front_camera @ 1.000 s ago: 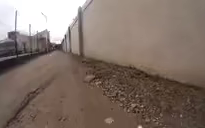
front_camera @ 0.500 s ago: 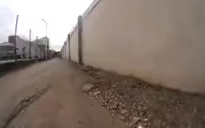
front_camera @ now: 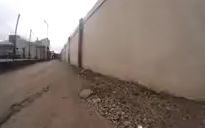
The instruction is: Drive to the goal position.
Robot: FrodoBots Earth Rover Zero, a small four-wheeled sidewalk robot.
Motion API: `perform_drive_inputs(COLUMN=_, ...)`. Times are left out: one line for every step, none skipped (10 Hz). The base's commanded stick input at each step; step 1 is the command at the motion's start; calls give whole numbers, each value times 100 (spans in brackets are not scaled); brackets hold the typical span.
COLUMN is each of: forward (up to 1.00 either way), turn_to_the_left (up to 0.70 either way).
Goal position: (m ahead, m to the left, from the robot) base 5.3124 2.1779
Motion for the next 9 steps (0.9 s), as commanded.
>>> perform_drive_inputs(forward=30, turn_to_the_left=0)
perform_drive_inputs(forward=30, turn_to_the_left=0)
perform_drive_inputs(forward=30, turn_to_the_left=0)
perform_drive_inputs(forward=30, turn_to_the_left=0)
perform_drive_inputs(forward=30, turn_to_the_left=0)
perform_drive_inputs(forward=30, turn_to_the_left=0)
perform_drive_inputs(forward=30, turn_to_the_left=0)
perform_drive_inputs(forward=30, turn_to_the_left=0)
perform_drive_inputs(forward=30, turn_to_the_left=0)
